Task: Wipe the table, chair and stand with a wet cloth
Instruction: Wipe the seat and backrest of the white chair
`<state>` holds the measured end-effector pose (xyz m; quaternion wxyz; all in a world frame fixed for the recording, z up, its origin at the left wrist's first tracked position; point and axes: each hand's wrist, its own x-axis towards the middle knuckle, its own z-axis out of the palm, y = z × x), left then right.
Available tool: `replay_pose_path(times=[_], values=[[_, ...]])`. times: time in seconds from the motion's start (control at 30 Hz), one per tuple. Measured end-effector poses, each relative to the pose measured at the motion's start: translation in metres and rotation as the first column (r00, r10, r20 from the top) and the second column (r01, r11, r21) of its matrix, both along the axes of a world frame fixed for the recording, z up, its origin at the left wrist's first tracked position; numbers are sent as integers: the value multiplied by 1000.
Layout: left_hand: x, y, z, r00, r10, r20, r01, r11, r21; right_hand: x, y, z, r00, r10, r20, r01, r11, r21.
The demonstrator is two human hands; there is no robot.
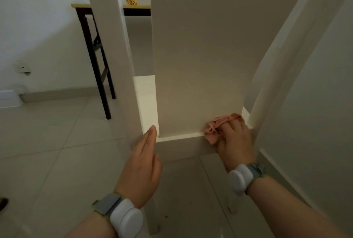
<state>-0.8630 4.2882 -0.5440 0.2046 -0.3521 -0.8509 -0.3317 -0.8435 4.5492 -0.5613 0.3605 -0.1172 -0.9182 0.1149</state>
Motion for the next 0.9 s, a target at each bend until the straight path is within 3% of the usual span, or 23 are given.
replay_pose_path(times=[0.13,0.3,0.43,0.53,0.77,0.9], values=[[0,-14,2,984,104,-145,-102,995,25,-12,-67,2,991,129,35,-128,992,-12],[-1,-15,5,961,235,-143,-217,967,134,-20,-124,5,946,269,179,-291,950,115],[2,-11,11,963,193,-187,-184,981,64,-11,-100,13,949,306,73,-314,932,181],[4,1,15,976,88,-200,-90,996,2,4,-52,15,976,218,20,-218,964,154],[3,60,11,983,-36,-180,6,986,-164,39,41,21,950,-161,267,85,958,274],[1,91,21,969,-97,-225,40,969,-244,43,43,35,927,-217,306,80,911,404]])
